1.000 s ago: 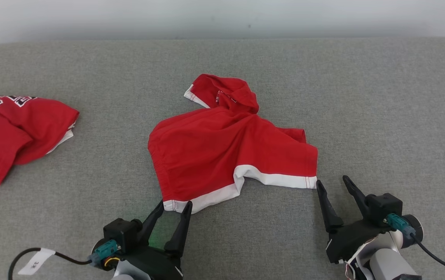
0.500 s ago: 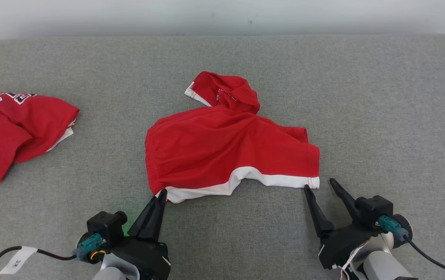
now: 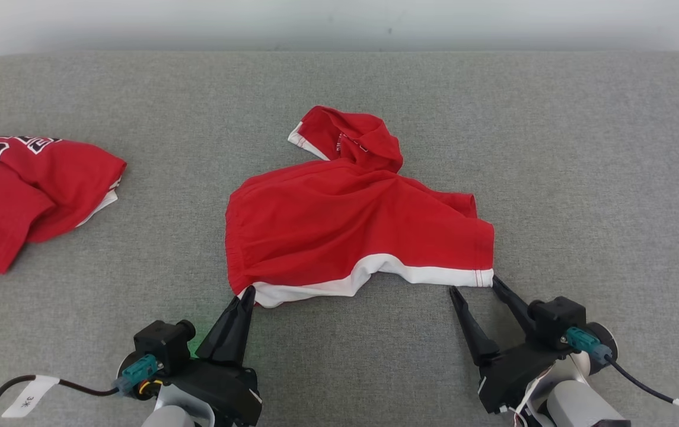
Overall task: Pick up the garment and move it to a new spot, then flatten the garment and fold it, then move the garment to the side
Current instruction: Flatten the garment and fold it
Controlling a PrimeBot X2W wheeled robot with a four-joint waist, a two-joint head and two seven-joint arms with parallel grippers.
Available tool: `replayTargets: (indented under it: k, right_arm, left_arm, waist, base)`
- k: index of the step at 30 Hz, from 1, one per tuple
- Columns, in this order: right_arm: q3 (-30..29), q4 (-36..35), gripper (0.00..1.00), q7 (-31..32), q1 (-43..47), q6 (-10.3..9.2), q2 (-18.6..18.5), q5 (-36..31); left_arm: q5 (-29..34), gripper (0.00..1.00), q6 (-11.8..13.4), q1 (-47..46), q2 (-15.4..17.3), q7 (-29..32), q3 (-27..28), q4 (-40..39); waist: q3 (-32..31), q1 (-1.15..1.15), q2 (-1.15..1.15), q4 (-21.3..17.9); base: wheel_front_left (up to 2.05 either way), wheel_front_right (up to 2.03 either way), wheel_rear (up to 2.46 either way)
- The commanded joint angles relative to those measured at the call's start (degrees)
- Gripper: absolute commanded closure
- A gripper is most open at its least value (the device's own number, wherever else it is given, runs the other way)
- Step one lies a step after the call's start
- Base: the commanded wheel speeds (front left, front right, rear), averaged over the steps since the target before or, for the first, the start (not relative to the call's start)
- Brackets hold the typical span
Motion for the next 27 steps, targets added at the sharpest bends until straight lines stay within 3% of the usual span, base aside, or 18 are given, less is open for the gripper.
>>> replayTargets:
  k: [1, 10, 27]
  right_arm:
    - [0.32, 0.31, 0.0, -0.29, -0.64, -0.02, -0.32, 0.45]
    - [1.3, 2.9, 0.0, -0.15, -0.96, -0.02, -0.19, 5.38]
    - [5.77, 0.58, 0.0, -0.15, -0.62, -0.02, -2.91, 20.17]
  left_arm:
    - [0.16, 1.0, 0.0, -0.13, 0.1, -0.05, -0.07, -0.04]
    - [0.67, 1.0, -0.01, 0.49, -0.08, -0.05, -0.48, -0.16]
    - [1.61, 1.0, -0.01, 1.84, -0.2, -0.05, -0.23, -0.29]
  waist:
    - [0.09, 0.0, -0.01, 0.18]
    - [-0.24, 0.0, -0.01, 1.64]
    - [-1.05, 0.0, -0.01, 1.95]
  base:
    - [0.0, 0.0, 0.0]
    - [0.0, 0.0, 0.0]
    - [0.0, 0.0, 0.0]
